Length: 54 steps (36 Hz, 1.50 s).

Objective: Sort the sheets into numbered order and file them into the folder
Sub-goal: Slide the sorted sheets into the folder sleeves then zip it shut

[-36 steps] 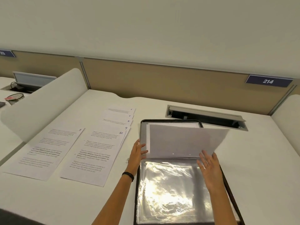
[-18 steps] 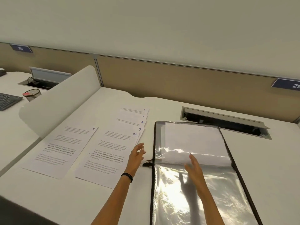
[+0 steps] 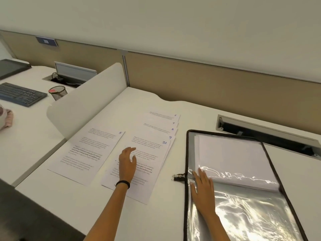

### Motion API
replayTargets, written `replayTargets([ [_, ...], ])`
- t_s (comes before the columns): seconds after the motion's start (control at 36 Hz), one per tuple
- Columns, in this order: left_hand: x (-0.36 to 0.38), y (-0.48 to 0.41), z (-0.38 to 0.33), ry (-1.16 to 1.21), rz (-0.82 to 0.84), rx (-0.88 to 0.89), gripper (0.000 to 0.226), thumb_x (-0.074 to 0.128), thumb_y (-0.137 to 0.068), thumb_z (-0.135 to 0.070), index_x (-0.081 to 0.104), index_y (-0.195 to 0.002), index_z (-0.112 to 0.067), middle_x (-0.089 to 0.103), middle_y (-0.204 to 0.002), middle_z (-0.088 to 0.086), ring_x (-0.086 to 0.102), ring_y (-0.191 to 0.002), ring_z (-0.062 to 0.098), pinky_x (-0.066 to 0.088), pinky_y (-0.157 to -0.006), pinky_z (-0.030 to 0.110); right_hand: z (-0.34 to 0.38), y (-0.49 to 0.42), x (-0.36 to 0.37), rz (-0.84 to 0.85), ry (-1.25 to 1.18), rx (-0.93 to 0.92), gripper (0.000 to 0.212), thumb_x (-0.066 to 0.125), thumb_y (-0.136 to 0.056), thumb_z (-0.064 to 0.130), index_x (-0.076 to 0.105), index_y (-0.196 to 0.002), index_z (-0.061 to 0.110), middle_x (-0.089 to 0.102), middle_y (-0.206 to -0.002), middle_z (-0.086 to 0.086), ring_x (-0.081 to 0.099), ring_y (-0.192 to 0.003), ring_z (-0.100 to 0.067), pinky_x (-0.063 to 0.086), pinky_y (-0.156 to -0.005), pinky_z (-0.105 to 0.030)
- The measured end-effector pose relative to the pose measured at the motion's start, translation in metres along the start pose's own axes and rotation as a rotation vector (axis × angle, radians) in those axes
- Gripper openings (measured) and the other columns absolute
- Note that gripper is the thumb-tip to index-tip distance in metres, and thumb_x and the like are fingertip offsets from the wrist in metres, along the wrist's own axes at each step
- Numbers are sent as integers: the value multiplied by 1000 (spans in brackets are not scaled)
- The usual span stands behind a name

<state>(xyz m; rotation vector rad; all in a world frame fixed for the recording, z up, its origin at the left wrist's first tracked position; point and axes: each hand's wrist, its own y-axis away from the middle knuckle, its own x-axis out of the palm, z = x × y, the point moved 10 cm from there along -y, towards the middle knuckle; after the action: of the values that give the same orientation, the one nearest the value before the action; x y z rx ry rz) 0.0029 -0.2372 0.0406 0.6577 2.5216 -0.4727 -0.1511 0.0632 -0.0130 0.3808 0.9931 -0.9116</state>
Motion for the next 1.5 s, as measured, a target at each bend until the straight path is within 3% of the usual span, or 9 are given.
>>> replayTargets([
  [0.31, -15, -40, 63, -499, 114, -3, 41, 56, -95, -13, 51, -134, -1, 22, -150, 32, 19, -140, 48, 21, -111, 55, -1, -5, 4, -36, 58, 39, 57, 18, -91, 42, 41, -141, 26, 31, -152, 3, 20, -143, -14, 9, -118, -39],
  [0.53, -14, -62, 99, -737, 292, -109, 55, 32, -103, -34, 19, -151, -14, 1, -156, 26, 4, -145, 39, 11, -115, 50, -2, -4, 6, -42, 78, 36, 51, 21, -94, 40, 37, -141, 30, 25, -151, 9, 18, -143, -11, 10, -118, -38],
  [0.78, -19, -70, 103, -684, 291, -153, 58, 32, -103, -34, 18, -150, -4, 10, -158, 17, 10, -146, 31, 12, -116, 48, -2, -3, 5, -46, 66, 46, 50, 21, -94, 43, 35, -141, 31, 28, -151, 8, 16, -142, -8, 12, -117, -39],
  [0.94, -36, -65, 77, -185, 132, -69, 51, 46, -99, -15, 30, -146, -3, 33, -151, 14, 33, -139, 30, 24, -116, 42, 1, -2, 2, -41, 42, 48, 50, 22, -94, 44, 37, -140, 30, 27, -150, 10, 18, -142, -8, 12, -117, -38],
  [1.08, -53, -58, 51, -69, 56, 27, 49, 44, -98, -3, 34, -146, -7, 38, -149, 11, 38, -135, 27, 27, -112, 33, 2, -2, 0, -26, 9, 57, 48, 23, -93, 45, 35, -138, 32, 25, -149, 12, 18, -141, -7, 10, -116, -36],
  [1.19, -61, -56, 27, -48, 17, 108, 54, 39, -95, 9, 38, -145, -11, 40, -148, 6, 38, -134, 16, 25, -111, 26, 1, -6, -3, -10, -120, 110, 38, 46, -97, 22, 48, -135, 21, 30, -148, 7, 22, -142, -15, 5, -117, -35],
  [1.31, -62, -54, -3, -53, 8, 234, 56, 35, -95, 12, 39, -145, -14, 40, -146, -3, 37, -133, 8, 20, -109, 8, -1, -10, -12, -62, -295, 227, 33, 51, -93, 2, 59, -123, 13, 43, -144, -3, 36, -136, -22, 22, -115, -46],
  [1.42, -58, -51, -32, -22, 34, 323, 59, 35, -95, 12, 34, -147, -18, 40, -148, -2, 40, -132, 11, 23, -110, 11, 8, -10, -22, -87, -459, 292, 32, 51, -93, 0, 58, -123, 10, 42, -142, -5, 40, -131, -20, 37, -105, -33],
  [1.5, -54, -49, -49, 8, 33, 318, 56, 34, -100, 2, 24, -150, -20, 38, -148, -2, 56, -106, 13, 36, -96, 5, 15, -9, -30, -104, -496, 281, 30, 52, -94, 4, 59, -122, 11, 43, -142, -7, 38, -133, -22, 34, -100, -25],
])
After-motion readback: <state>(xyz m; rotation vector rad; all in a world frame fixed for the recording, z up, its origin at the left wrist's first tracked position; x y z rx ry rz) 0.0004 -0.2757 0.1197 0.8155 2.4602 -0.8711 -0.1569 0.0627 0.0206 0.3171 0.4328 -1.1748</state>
